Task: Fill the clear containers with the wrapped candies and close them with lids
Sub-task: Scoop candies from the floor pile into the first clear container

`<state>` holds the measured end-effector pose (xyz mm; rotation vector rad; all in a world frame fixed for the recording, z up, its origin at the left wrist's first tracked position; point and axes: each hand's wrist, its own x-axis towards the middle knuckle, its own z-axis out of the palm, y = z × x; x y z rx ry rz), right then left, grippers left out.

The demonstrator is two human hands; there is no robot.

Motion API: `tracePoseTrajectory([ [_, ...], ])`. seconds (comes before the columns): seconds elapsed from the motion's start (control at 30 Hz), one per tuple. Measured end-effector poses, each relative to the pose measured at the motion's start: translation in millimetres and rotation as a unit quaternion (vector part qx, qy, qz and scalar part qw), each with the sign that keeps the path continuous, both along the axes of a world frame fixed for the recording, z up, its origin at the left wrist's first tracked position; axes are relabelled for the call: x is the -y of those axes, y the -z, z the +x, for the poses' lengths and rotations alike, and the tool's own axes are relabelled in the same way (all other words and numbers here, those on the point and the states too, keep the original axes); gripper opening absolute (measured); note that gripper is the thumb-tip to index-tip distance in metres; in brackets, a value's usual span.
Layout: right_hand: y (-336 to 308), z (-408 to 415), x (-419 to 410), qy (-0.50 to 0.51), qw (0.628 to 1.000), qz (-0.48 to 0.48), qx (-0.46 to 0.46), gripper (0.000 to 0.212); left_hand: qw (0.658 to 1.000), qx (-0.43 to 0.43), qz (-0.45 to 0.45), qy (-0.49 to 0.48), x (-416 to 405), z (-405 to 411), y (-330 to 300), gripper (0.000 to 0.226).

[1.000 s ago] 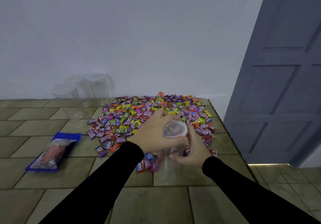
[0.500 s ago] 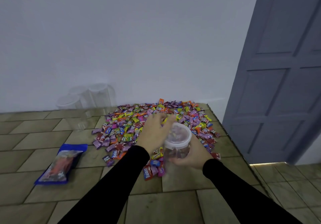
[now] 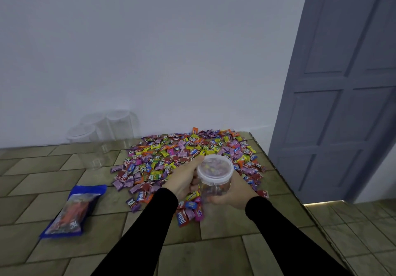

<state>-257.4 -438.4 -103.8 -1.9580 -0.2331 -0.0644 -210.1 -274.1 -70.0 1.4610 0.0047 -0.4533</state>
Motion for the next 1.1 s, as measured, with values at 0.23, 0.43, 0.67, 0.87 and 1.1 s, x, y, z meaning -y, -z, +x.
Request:
tracePoseTrajectory([
  [0.23, -1.7, 1.4, 1.9, -0.004, 1.0, -0.014, -0.019, 0.071, 0.981, 0.137, 0.141, -0.013, -1.5, -1.4, -10.2, 0.027],
  [0.43, -3.5, 3.6, 6.4, -0.011, 0.997, -0.043, -0.059, 0.068, 0.82, 0.411, 0.397, 0.029, 34.0, 21.4, -52.5, 0.034],
  [0.67, -2.9, 4.9, 7.4, -0.03, 0.997, -0.041, -0.059, 0.058, 0.704, 0.401, 0.524, 0.262, 71.3, 39.3, -50.7, 0.046],
  [0.87, -0.5, 7.9, 10.1, -0.047, 0.997, -0.036, -0.051, 0.063, 0.691, 0.37, 0.54, 0.306, 71.1, 45.1, -51.3, 0.035],
  [1.1, 1.4, 7.0, 8.8, -0.034, 0.998, -0.002, -0.06, 0.071, 0.728, 0.507, 0.429, 0.17, 50.4, 27.4, -60.9, 0.029],
])
